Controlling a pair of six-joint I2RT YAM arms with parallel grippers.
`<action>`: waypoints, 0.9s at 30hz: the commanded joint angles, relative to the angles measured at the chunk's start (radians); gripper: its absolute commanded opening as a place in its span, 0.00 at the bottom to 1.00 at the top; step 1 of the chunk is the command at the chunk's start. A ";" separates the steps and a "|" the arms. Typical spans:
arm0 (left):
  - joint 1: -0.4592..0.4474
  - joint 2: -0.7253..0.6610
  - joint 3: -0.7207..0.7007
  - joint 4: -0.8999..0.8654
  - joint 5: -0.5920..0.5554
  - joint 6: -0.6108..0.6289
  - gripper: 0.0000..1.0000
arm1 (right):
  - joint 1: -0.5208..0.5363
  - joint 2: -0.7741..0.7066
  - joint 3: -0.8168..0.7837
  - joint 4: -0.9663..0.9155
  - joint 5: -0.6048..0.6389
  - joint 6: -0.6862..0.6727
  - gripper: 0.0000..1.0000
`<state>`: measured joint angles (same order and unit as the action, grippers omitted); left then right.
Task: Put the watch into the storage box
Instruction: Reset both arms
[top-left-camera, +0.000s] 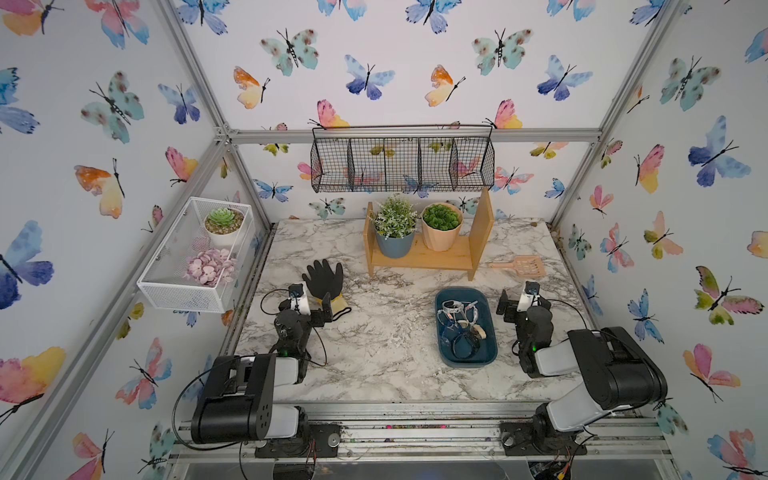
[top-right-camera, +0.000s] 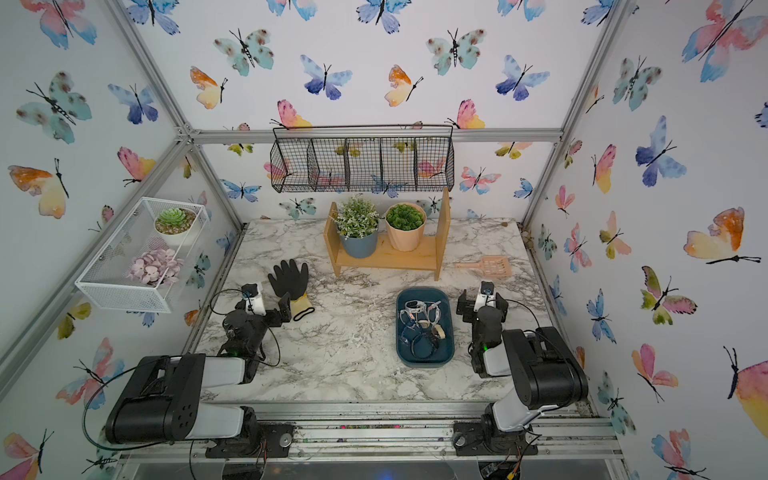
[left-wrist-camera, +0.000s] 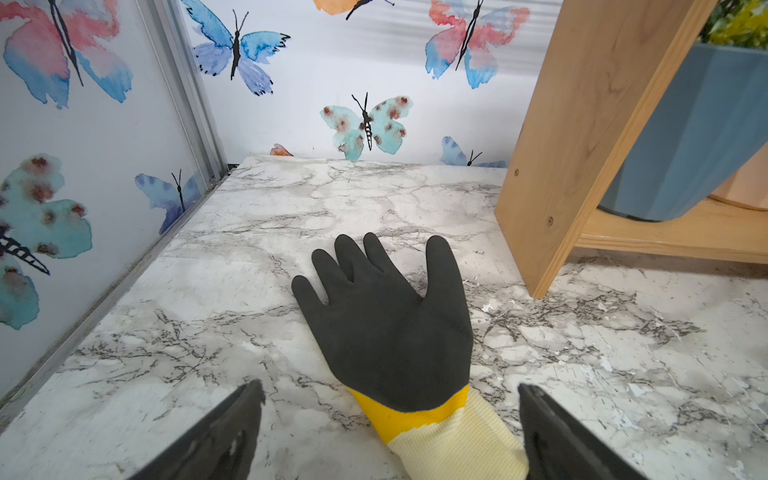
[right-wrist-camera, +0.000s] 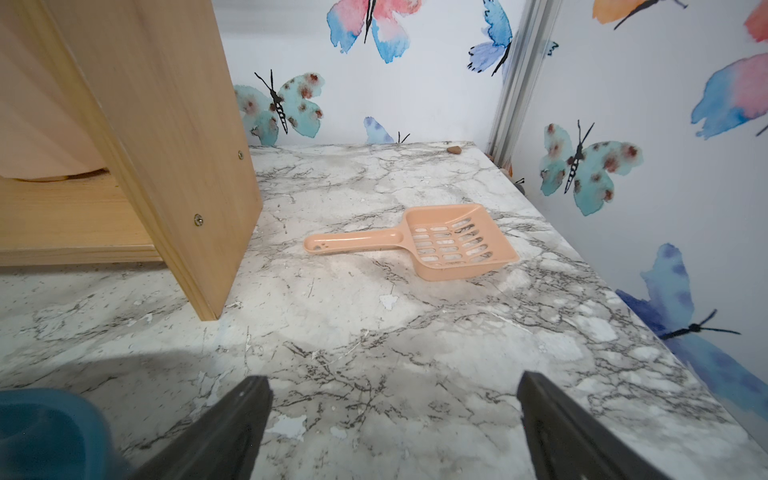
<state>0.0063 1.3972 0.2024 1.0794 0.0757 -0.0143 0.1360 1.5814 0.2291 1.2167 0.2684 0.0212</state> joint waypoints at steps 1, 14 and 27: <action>-0.002 0.008 0.008 -0.009 -0.016 0.010 0.99 | -0.003 -0.008 0.012 0.007 -0.014 -0.006 0.99; -0.002 0.008 0.009 -0.014 -0.017 0.011 0.00 | -0.003 -0.006 0.013 0.003 -0.015 -0.005 0.02; -0.005 0.008 0.009 -0.012 -0.020 0.011 0.99 | -0.002 -0.007 0.011 0.007 -0.014 -0.006 0.99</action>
<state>0.0063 1.3979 0.2024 1.0721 0.0746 -0.0059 0.1360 1.5814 0.2298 1.2129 0.2623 0.0143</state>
